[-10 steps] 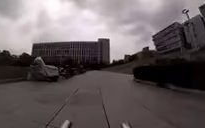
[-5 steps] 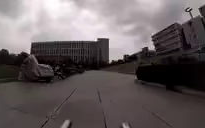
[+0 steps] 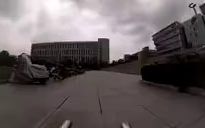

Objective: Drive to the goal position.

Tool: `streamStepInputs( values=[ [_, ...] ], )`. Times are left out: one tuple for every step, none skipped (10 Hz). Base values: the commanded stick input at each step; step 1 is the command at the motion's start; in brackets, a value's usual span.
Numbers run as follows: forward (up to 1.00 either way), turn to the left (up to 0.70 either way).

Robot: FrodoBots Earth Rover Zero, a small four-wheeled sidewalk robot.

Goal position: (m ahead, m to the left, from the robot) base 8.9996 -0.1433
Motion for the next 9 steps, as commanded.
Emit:
streamStepInputs(
  values=[
    [1.0, 0.0],
    [1.0, 0.0],
    [1.0, 0.0],
    [1.0, 0.0],
    [1.0, 0.0],
    [1.0, 0.0],
    [1.0, 0.0],
    [1.0, 0.0],
    [1.0, 0.0]
  ],
)
